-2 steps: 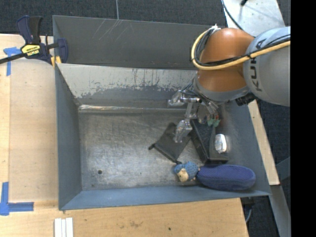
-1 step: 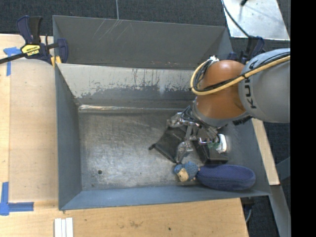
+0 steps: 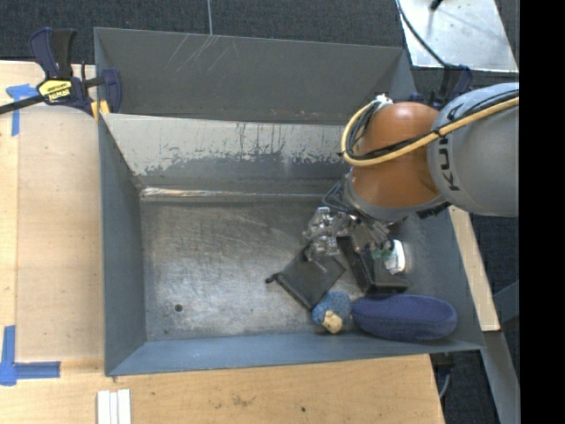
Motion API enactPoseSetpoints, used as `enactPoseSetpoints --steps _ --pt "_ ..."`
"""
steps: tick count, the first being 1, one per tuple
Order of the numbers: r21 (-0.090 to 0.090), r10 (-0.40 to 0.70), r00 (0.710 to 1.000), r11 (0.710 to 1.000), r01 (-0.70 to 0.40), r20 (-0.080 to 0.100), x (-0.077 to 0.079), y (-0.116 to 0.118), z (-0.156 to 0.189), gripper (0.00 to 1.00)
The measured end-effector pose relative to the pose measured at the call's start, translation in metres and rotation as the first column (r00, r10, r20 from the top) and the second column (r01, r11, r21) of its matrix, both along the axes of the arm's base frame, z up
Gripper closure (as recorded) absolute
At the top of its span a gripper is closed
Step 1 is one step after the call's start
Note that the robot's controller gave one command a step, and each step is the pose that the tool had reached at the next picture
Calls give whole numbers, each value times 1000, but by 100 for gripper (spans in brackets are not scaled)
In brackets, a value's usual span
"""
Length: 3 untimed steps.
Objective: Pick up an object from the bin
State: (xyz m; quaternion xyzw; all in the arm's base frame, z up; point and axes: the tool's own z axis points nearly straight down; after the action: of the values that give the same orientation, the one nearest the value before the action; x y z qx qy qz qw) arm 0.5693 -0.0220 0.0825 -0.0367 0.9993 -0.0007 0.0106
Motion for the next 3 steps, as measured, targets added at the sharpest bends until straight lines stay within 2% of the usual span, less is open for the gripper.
enactPoseSetpoints --steps 1,2,3 --pt "-5 664 748 748 -664 -14 -1 -4 87 100" --pt "-1 662 750 750 -662 -17 -2 -3 85 0" --pt "-2 776 631 631 -776 -16 -86 0 -4 0"
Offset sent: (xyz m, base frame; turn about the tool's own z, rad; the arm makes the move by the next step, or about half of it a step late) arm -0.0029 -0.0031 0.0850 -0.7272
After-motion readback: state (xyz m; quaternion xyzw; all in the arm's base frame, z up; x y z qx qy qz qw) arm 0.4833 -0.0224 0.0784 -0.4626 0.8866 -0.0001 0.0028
